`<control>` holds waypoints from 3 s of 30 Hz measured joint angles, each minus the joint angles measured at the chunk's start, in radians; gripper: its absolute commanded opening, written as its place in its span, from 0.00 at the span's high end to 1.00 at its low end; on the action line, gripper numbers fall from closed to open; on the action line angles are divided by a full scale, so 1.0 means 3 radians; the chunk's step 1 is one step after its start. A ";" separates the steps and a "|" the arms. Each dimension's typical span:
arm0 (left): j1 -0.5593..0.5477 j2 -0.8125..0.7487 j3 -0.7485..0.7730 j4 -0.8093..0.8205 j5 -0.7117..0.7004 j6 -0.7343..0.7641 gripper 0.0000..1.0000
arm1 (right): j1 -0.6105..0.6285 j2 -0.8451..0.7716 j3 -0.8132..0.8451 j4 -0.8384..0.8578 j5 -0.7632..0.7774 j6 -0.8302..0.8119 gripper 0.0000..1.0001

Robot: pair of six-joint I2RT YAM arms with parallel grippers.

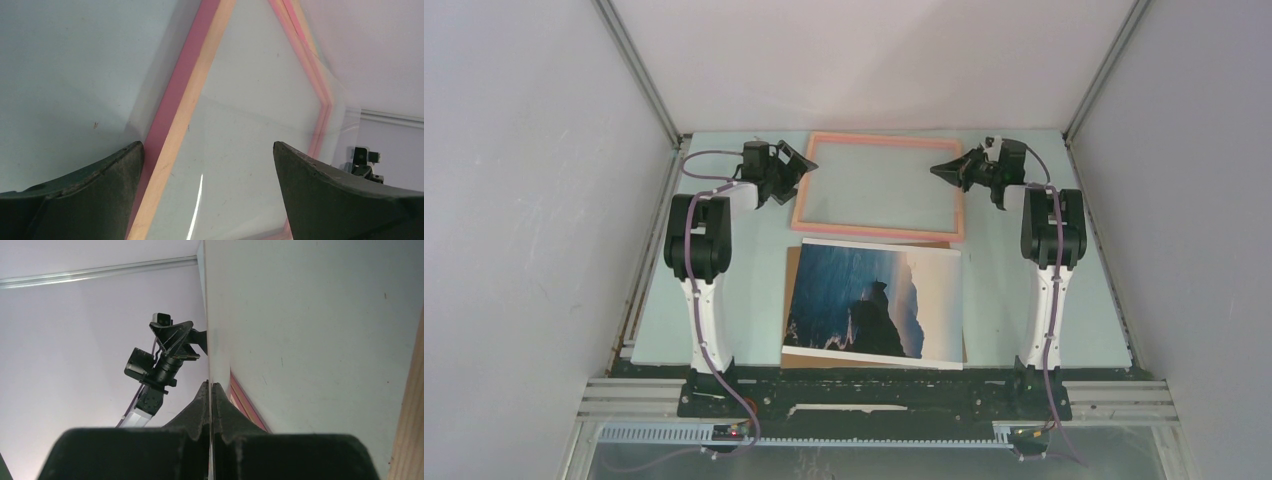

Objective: Put the photo into the frame

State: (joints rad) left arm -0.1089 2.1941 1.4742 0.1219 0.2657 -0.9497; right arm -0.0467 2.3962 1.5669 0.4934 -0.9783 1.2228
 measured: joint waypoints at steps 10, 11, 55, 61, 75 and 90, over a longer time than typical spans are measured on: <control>0.0000 0.0000 0.0000 -0.0001 0.0000 0.0004 0.00 | 0.0009 0.0037 0.0252 -0.0594 0.0025 -0.0425 0.73; 0.0000 0.0000 0.0000 -0.0003 -0.0001 0.0013 0.00 | 0.0014 0.0037 0.0277 -0.0674 0.0037 -0.0491 0.69; -0.0240 -0.0638 -0.0003 -0.0666 -0.1061 0.0926 0.00 | 0.0579 -0.1029 0.0759 -0.3494 0.3179 -0.3030 0.00; -0.0523 -0.1289 -0.0441 -0.0676 -0.1338 0.1072 0.00 | 0.1026 -0.1352 0.0482 -0.3374 0.2754 -0.3034 0.00; -0.1560 -0.3003 -0.2584 -0.0491 -0.0763 0.0698 0.00 | 0.1067 -0.3760 -0.2541 -0.3142 0.2069 -0.2537 0.02; -0.2083 -0.2738 -0.3188 0.0150 -0.0997 -0.0057 0.00 | -0.0214 -0.3769 -0.3424 -0.2322 0.1385 -0.2275 0.08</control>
State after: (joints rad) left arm -0.7338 1.3727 0.5179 0.1669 -0.0334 -0.9668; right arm -0.1108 1.2655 0.5396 -0.2031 -0.5629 0.5404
